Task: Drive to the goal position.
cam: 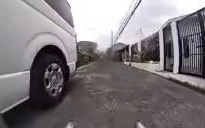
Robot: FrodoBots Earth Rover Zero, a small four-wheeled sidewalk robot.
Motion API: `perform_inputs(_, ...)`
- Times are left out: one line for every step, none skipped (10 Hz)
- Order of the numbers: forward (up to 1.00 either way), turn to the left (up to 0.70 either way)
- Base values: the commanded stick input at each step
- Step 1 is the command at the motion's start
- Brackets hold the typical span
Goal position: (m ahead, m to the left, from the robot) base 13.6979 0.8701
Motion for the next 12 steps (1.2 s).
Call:
perform_inputs(0.7,0.0)
perform_inputs(0.7,0.0)
perform_inputs(0.7,0.0)
perform_inputs(0.7,0.0)
perform_inputs(0.7,0.0)
perform_inputs(0.7,0.0)
perform_inputs(0.7,0.0)
perform_inputs(0.7,0.0)
perform_inputs(0.7,0.0)
perform_inputs(0.7,0.0)
perform_inputs(0.7,0.0)
perform_inputs(0.7,0.0)
